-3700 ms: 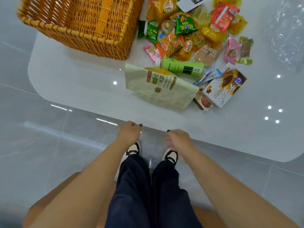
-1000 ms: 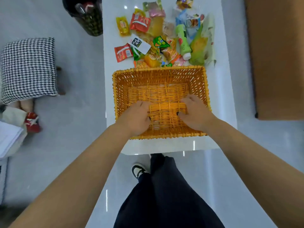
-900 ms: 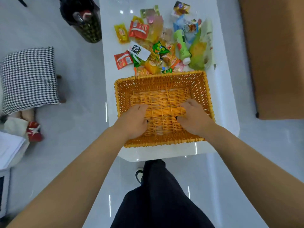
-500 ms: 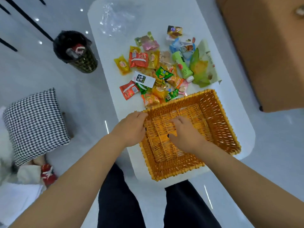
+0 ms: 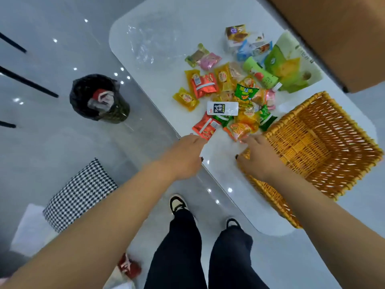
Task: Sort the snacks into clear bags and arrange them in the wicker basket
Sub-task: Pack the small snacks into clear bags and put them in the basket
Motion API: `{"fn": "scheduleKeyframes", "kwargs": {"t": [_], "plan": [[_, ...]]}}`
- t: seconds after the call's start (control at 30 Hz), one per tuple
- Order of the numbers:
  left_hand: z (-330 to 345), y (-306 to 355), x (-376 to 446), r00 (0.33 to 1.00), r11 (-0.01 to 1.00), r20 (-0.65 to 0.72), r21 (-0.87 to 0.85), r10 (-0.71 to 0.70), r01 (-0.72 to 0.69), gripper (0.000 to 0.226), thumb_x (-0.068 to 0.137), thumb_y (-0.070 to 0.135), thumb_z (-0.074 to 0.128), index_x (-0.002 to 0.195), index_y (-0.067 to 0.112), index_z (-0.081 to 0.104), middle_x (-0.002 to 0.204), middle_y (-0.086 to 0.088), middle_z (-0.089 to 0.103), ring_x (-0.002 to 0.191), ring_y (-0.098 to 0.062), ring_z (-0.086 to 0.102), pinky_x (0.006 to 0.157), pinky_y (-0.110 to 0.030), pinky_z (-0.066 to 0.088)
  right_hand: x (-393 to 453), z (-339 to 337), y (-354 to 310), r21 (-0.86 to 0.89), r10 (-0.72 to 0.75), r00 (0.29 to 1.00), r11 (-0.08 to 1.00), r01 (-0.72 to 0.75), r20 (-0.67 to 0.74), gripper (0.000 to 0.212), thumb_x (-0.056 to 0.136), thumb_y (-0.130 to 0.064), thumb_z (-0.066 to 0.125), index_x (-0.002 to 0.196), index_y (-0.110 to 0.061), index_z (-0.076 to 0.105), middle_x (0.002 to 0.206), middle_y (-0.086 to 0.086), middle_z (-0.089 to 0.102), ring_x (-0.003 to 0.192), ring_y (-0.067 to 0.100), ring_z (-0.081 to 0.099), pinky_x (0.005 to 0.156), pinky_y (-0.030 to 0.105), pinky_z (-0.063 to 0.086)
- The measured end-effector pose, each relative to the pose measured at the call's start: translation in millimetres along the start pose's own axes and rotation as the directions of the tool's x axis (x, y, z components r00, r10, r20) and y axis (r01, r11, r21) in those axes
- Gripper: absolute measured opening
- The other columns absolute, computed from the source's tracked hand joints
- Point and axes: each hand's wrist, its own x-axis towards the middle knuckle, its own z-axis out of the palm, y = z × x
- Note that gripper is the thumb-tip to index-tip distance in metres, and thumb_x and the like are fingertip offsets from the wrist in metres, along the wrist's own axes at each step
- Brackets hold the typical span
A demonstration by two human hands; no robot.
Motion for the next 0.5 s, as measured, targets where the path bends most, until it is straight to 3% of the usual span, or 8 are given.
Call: {"fn": "scheduleKeyframes", "kwargs": {"t": [0.1, 0.23, 0.37, 0.5], "plan": [[-17, -25, -1, 1.000, 0.999, -0.013, 0.042, 0.017, -0.016, 0.057, 0.100, 0.018, 0.049, 0.152, 0.013, 0.026, 0.157, -0.009, 0.028, 0.148, -0.024, 0.017, 0.117, -0.034, 0.019, 6, 2, -23, -0.019, 0.018, 1.000, 1.000, -0.018, -0.017, 0.062, 0.092, -0.032, 0.058, 0.146, -0.011, 0.035, 0.151, 0.012, 0.029, 0.140, 0.030, 0.026, 0.114, 0.038, 0.025], [-42, -47, 5, 0.999, 0.996, -0.022, 0.079, 0.043, -0.041, 0.054, 0.100, 0.017, 0.047, 0.151, 0.013, 0.028, 0.155, -0.009, 0.031, 0.148, -0.022, 0.017, 0.117, -0.029, 0.013, 19, 1, -37, 0.031, 0.036, 0.999, 0.999, -0.036, -0.026, 0.061, 0.094, -0.030, 0.057, 0.146, -0.010, 0.033, 0.152, 0.011, 0.027, 0.141, 0.028, 0.023, 0.113, 0.038, 0.025], [-68, -55, 26, 0.997, 0.989, 0.047, 0.126, 0.067, -0.073, 0.057, 0.102, 0.020, 0.043, 0.154, 0.015, 0.020, 0.160, -0.005, 0.022, 0.150, -0.019, 0.011, 0.117, -0.031, 0.016, 36, -4, -42, 0.122, 0.108, 0.993, 0.987, -0.101, -0.055, 0.058, 0.093, -0.026, 0.058, 0.144, -0.010, 0.036, 0.149, 0.010, 0.030, 0.136, 0.028, 0.029, 0.107, 0.036, 0.031], [-94, -58, 64, 0.989, 0.974, 0.114, 0.193, 0.094, -0.115, 0.056, 0.102, 0.022, 0.042, 0.153, 0.015, 0.021, 0.157, -0.006, 0.026, 0.145, -0.022, 0.021, 0.113, -0.031, 0.023, 66, -7, -46, 0.196, 0.191, 0.980, 0.965, -0.177, -0.052, 0.056, 0.092, -0.026, 0.060, 0.141, -0.009, 0.039, 0.147, 0.013, 0.031, 0.135, 0.030, 0.031, 0.110, 0.039, 0.028]]}}
